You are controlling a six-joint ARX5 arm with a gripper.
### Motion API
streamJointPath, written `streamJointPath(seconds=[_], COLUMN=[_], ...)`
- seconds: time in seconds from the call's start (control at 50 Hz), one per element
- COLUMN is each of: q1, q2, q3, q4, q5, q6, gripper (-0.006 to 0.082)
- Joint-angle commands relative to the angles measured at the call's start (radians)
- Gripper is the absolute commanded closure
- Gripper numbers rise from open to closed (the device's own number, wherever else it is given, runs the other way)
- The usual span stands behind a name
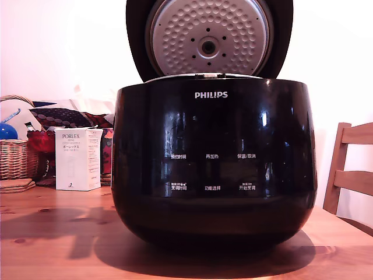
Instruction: Close the rice cooker by pressing the lid down with medium force
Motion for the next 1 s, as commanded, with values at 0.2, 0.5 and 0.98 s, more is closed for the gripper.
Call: streamJointPath(seconds=[0.2,0.5,0.98], q1=[-0.005,-0.005,-0.032], q2=[0.036,0.032,-0.117], q3=[-0.005,-0.127,-0.434], q4=[0.001,0.068,0.28], q5=[0.001,0.002,0.005], q6=[-0.012,-0.012,-0.013], gripper=[0.0788,0.0788,0.0788])
